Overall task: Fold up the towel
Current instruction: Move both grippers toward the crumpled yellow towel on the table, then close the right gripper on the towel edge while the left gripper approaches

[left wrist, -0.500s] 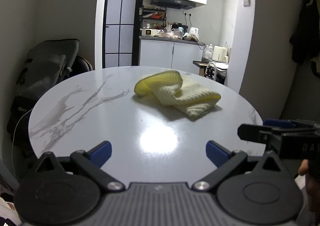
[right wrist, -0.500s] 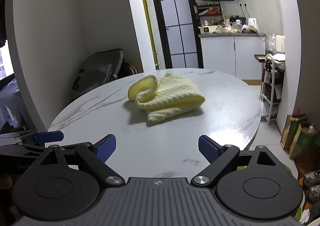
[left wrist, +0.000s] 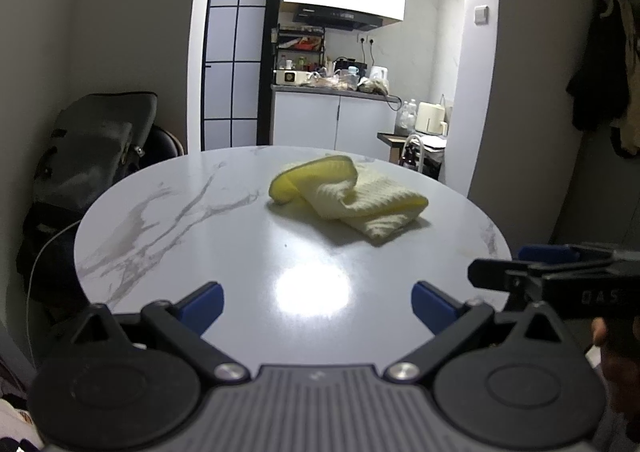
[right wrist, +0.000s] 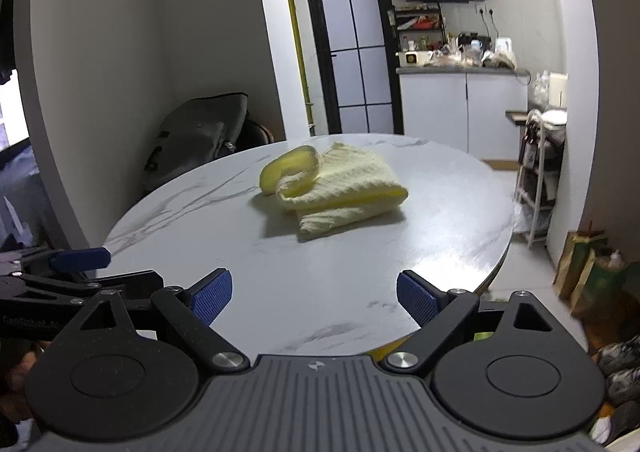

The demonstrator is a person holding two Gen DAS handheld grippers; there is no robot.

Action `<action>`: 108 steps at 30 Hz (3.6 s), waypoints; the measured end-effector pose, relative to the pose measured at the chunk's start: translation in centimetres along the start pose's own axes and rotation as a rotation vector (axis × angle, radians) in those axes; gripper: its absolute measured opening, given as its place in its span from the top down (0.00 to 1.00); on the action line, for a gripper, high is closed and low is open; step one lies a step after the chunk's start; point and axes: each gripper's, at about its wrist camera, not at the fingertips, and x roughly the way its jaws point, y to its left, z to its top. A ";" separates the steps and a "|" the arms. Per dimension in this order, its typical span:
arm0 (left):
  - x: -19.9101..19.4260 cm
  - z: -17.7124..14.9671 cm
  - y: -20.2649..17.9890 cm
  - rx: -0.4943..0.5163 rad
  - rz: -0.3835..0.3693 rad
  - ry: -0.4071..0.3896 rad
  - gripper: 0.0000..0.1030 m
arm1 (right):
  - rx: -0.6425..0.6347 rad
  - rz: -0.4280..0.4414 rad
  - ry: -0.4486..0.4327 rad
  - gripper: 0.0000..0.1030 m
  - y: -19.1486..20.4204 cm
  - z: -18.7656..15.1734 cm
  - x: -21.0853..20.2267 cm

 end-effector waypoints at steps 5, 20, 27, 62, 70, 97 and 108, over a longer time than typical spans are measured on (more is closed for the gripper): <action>-1.1 -0.4 -0.5 0.016 -0.022 -0.005 0.03 | 0.005 -0.003 -0.013 0.10 0.1 -0.4 -1.0; -2.0 -0.1 -0.8 0.035 0.000 0.002 0.03 | -0.175 -0.013 0.105 0.10 0.4 3.9 -2.1; -1.7 0.8 -0.7 0.045 -0.002 -0.007 0.03 | -0.193 -0.074 0.167 0.10 -0.2 5.9 -1.8; 3.8 2.8 2.3 0.049 -0.048 0.004 0.05 | -0.186 0.074 0.150 0.10 -3.5 9.2 7.5; 4.7 2.8 2.7 0.059 -0.019 0.014 0.09 | -0.236 0.087 0.172 0.10 -4.5 9.0 10.6; 8.9 2.7 5.3 0.002 -0.074 0.025 0.27 | -0.073 0.027 0.208 0.39 -5.2 9.2 17.0; 8.0 2.5 5.4 -0.004 -0.082 0.014 0.27 | -0.198 0.128 0.237 0.63 -2.4 7.8 16.0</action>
